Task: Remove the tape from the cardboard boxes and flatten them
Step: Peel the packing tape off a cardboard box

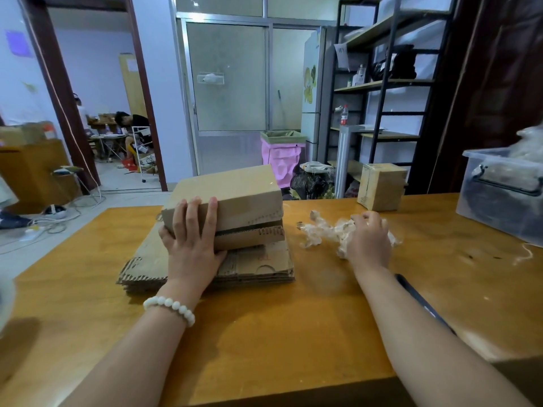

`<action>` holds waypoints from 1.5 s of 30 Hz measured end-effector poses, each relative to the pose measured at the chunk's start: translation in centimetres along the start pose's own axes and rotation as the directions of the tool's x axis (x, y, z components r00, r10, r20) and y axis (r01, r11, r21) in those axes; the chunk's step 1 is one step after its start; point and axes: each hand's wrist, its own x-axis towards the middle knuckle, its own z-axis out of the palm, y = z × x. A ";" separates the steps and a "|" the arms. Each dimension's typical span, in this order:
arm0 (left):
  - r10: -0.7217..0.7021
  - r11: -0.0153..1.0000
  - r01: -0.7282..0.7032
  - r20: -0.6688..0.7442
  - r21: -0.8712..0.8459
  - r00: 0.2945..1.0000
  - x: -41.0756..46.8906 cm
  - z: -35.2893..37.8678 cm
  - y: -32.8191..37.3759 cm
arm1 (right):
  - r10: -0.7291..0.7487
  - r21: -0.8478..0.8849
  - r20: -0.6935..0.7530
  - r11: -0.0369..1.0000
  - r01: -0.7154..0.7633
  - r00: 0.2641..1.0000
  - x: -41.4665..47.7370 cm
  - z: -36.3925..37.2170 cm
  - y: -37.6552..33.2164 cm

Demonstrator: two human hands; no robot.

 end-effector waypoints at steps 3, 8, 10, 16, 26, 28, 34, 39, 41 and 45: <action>0.017 1.000 -0.017 -0.022 0.002 1.000 0.0 0.1 0.0 | -0.131 0.189 -0.083 0.971 0.145 0.988 -0.3 0.1 -1.0; 0.116 0.992 -0.119 -0.065 -0.044 0.991 -0.4 0.7 0.5 | -0.284 0.530 0.135 0.830 0.173 0.949 -2.1 -0.3 -4.8; 0.177 0.974 -0.193 -0.130 -0.123 0.976 -0.3 0.5 0.6 | -0.275 0.665 0.233 0.745 0.054 0.933 -2.6 -0.2 -5.8; -0.416 0.701 0.291 -0.042 -0.651 0.909 -0.3 -1.5 0.3 | -0.131 0.743 0.360 0.639 -0.199 0.924 -2.3 -0.6 -5.4; -0.760 0.546 0.798 0.549 0.253 0.347 0.0 -1.6 -6.3 | -0.331 0.790 0.436 0.586 -0.179 0.837 -3.3 -1.3 -5.6; -0.729 0.539 0.814 0.603 0.216 0.323 -0.2 -1.8 -7.3 | -0.375 0.763 0.495 0.619 -0.187 0.784 -3.5 -1.4 -6.0; -0.628 0.530 0.839 0.722 0.123 0.290 -0.1 -2.6 -6.7 | -0.329 0.727 0.552 0.640 -0.249 0.766 -3.1 -0.8 -5.9; -0.624 0.674 0.738 0.550 0.020 0.555 0.1 -2.8 -4.7 | -0.163 0.708 0.518 0.633 -0.314 0.839 -2.5 -0.5 -5.3; -0.512 0.806 0.590 0.449 -0.042 0.732 0.5 -3.5 -3.6 | -0.049 0.647 0.424 0.715 -0.264 0.904 -2.3 -0.3 -5.1; -0.291 0.833 0.471 0.495 -0.290 0.819 0.3 -3.9 -2.8 | 0.040 0.647 0.201 0.745 -0.164 0.979 -2.5 -0.5 -5.3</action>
